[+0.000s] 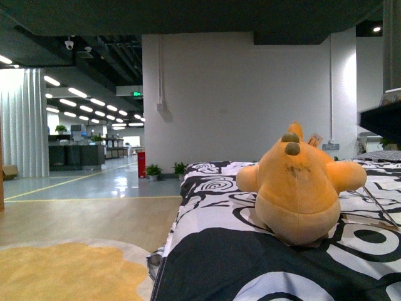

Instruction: Put away toys

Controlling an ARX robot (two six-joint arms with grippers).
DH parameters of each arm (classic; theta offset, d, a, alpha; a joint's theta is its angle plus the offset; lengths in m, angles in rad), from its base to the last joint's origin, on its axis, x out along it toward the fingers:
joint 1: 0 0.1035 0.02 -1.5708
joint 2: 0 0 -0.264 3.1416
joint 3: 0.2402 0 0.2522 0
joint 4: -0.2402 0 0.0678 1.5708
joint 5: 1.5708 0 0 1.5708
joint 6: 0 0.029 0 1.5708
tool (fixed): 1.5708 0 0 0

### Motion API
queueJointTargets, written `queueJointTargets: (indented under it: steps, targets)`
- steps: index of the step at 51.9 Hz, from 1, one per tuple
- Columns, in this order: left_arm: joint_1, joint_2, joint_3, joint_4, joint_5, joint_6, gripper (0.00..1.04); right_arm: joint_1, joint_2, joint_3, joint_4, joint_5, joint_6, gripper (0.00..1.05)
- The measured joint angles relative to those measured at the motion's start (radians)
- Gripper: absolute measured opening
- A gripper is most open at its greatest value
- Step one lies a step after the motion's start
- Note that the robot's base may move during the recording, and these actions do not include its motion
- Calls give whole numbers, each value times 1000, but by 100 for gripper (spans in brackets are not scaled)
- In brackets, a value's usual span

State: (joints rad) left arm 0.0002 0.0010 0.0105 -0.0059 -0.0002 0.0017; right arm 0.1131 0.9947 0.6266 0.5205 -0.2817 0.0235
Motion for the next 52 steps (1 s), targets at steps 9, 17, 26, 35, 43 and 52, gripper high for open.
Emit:
queueJointTargets:
  steps: [9,17,26,35,43,52]
  targets:
    - [0,0,0,0,0,0,98,162,222,208,-30,197,-95,98]
    - [0,0,0,0,0,0,98,231,455,392,-68,366,-146,98]
    - [0,0,0,0,0,0,98,217,608,506,-39,505,-165,98]
    - [0,0,0,0,0,0,98,195,672,521,-21,551,-196,98]
    - [0,0,0,0,0,0,98,198,682,501,-18,550,-211,98]
    - [0,0,0,0,0,0,98,200,672,454,-46,512,-170,98]
